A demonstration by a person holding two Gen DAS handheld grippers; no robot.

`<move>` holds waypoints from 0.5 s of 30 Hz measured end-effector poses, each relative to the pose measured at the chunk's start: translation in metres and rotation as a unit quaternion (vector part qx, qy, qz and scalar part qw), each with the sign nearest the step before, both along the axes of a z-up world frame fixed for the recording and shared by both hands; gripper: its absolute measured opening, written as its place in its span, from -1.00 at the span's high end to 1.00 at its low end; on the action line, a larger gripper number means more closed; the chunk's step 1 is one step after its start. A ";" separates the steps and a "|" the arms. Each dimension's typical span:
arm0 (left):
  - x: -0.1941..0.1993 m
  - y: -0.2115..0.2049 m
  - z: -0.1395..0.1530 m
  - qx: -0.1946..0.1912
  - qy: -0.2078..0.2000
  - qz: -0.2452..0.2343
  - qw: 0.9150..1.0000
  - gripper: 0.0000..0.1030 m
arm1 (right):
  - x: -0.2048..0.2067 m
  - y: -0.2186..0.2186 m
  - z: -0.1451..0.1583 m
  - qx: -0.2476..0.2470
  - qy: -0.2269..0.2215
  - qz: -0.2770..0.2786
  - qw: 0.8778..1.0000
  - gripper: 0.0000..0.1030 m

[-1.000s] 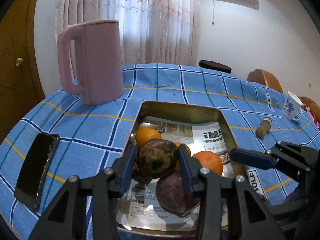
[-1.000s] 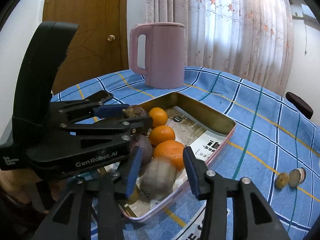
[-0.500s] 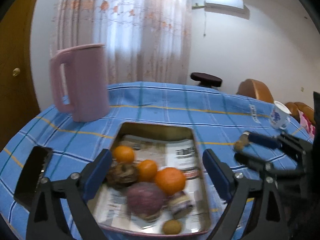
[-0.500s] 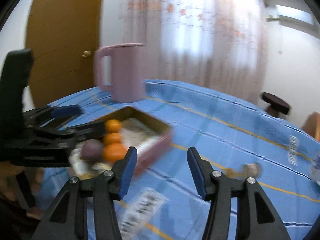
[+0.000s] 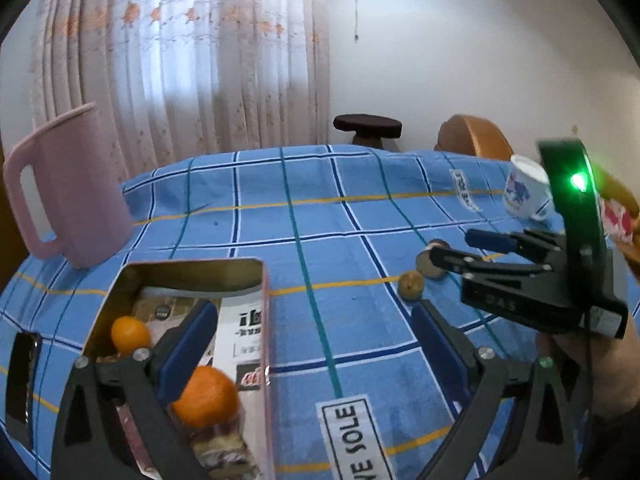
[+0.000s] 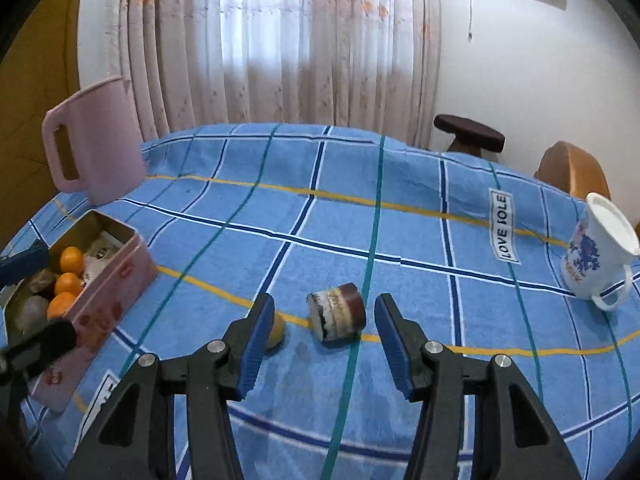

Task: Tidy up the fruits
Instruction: 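Grasp a small brown-labelled jar lying on its side with the right gripper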

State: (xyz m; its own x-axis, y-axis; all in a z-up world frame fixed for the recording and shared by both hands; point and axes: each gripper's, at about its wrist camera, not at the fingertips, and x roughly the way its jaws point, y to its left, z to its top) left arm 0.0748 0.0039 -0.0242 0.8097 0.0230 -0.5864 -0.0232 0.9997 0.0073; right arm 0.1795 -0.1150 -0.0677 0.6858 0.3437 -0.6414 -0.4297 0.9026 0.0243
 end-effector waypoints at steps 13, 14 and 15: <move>0.026 -0.019 -0.010 -0.004 0.026 0.001 1.000 -0.93 | 0.016 -0.010 -0.018 0.019 0.045 -0.005 0.999 0.38; 0.027 -0.023 -0.011 -0.002 0.026 -0.004 1.000 -0.93 | 0.015 -0.014 -0.018 0.024 0.042 -0.010 0.999 0.38; 0.028 -0.027 -0.011 0.001 0.027 -0.008 1.000 -0.93 | 0.011 -0.020 -0.018 0.027 0.039 -0.019 0.999 0.38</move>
State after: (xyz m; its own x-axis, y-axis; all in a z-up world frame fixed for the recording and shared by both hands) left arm 0.1032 -0.0232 -0.0355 0.7777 0.0110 -0.6286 -0.0065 0.9999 0.0095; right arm 0.1908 -0.1352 -0.0854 0.6471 0.3540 -0.6752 -0.3902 0.9146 0.1055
